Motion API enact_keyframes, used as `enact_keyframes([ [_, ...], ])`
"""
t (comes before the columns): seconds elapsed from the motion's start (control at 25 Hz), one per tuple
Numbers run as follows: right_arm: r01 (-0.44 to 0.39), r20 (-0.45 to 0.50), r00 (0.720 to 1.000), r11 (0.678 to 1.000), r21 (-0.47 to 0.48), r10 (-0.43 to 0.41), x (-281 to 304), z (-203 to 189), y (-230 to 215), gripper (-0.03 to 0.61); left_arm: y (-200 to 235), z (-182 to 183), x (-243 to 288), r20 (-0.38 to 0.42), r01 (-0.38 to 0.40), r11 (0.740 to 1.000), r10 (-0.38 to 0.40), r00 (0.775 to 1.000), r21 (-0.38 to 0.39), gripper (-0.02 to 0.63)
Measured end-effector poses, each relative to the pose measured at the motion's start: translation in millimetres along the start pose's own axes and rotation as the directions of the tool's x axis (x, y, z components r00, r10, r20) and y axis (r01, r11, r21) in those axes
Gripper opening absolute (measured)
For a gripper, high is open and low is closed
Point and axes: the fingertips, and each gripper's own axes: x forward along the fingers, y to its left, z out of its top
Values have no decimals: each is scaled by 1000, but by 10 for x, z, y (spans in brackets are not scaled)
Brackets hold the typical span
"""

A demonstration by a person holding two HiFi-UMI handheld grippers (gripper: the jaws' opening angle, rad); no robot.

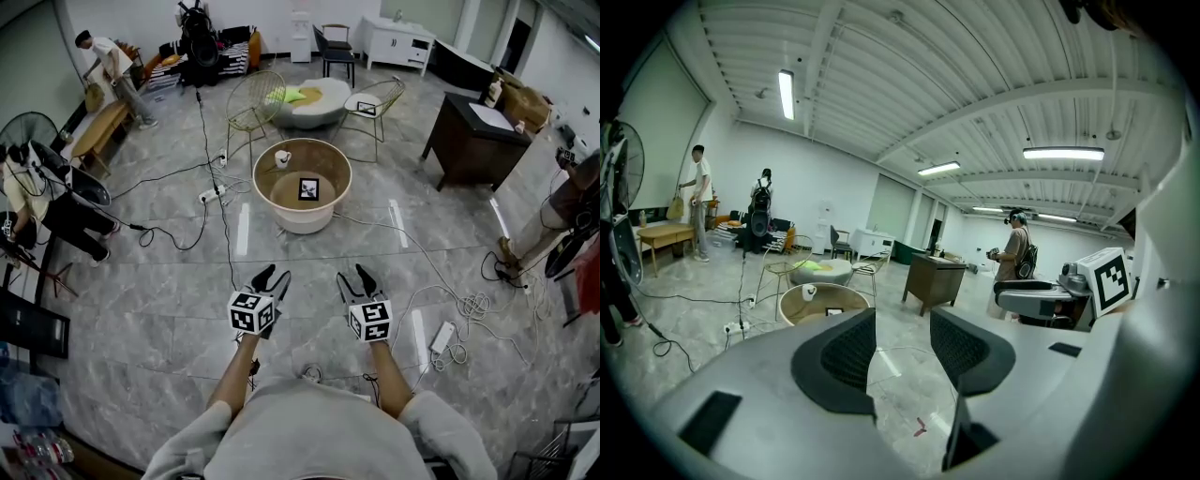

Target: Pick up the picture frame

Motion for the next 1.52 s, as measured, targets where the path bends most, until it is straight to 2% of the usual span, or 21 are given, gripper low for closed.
enact_keyframes([
  [0.48, -21, -6, 1000, 1000, -13, 21, 252, 18, -107, 201, 137, 27, 209, -1, -16, 1000, 16, 1000, -5, 163],
  [0.84, -11, -16, 1000, 1000, -16, 11, 734, 60, -322, 201, 433, 158, 673, -1, 1, 1000, -1, 1000, -10, 163],
  [1.08, -3, -30, 1000, 1000, -26, 3, 1221, 165, -522, 199, 761, 345, 1102, 0, 17, 1000, -17, 1000, -17, 163],
  [1.52, 26, -20, 999, 1000, -1, -26, 2199, 582, -724, 183, 1552, 779, 1726, -25, 52, 998, -52, 998, -34, 163],
])
